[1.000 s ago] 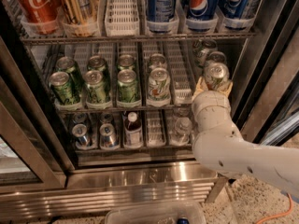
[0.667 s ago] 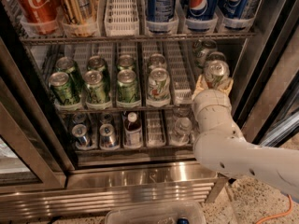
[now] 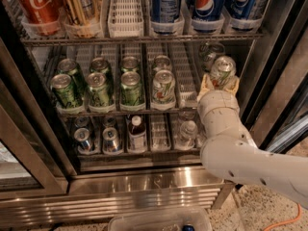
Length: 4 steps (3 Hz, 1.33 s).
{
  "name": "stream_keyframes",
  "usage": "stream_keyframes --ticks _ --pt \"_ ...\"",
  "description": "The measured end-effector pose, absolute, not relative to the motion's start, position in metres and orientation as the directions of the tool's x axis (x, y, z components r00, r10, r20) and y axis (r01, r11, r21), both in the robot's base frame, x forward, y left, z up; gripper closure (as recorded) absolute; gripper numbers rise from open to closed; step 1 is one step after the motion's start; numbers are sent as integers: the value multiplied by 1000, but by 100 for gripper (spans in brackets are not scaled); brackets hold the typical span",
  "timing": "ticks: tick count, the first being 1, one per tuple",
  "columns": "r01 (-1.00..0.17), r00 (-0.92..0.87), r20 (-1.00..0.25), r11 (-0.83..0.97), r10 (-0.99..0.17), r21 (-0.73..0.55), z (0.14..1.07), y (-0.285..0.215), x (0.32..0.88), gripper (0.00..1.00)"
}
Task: Pick 7up can from middle shelf of fridge
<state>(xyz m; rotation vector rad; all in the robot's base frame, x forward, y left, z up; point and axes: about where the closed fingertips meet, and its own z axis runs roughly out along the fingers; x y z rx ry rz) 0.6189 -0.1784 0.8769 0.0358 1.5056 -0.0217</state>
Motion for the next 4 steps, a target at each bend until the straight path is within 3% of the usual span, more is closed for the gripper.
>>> stream_keyframes --ticks 4 --pt "-30 63 -997 999 32 31 899 -190 579 100"
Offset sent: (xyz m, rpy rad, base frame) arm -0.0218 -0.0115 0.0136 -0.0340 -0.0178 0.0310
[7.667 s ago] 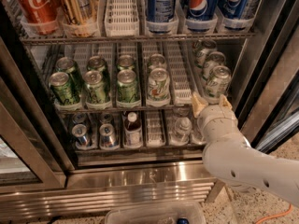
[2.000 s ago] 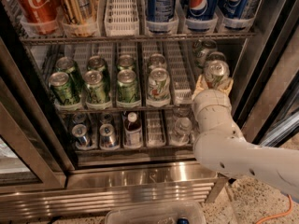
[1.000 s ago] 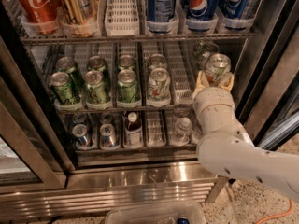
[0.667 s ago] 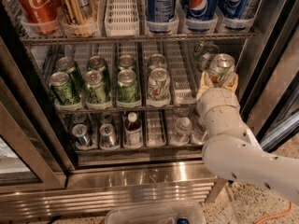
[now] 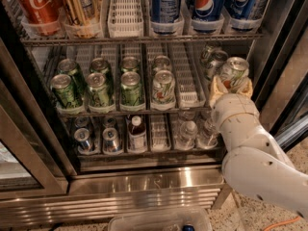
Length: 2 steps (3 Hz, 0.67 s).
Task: Pick 7up can from middle shelf of fridge
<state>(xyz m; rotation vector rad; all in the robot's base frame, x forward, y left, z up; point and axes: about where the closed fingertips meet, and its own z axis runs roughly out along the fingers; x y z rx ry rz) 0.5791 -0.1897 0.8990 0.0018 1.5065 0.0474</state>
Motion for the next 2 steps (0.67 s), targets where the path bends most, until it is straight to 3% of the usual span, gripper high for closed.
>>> stream_keyframes --ticks 2 --pt "-160 19 -990 978 141 136 916 -186 567 100"
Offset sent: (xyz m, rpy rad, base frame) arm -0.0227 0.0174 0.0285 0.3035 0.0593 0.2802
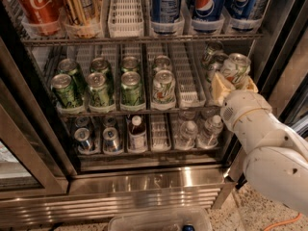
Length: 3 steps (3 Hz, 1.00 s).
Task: Pick 7up can from middle shelf of fridge
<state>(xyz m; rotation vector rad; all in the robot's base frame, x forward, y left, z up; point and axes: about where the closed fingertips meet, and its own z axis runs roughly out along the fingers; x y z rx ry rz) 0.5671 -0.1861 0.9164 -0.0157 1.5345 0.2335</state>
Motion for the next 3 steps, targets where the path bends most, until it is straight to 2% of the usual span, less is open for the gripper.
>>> stream_keyframes --ticks 1,3 --pt "-243 0 -985 955 174 168 922 -170 563 100" --pt "-329 -42 -957 901 287 284 926 -153 563 100"
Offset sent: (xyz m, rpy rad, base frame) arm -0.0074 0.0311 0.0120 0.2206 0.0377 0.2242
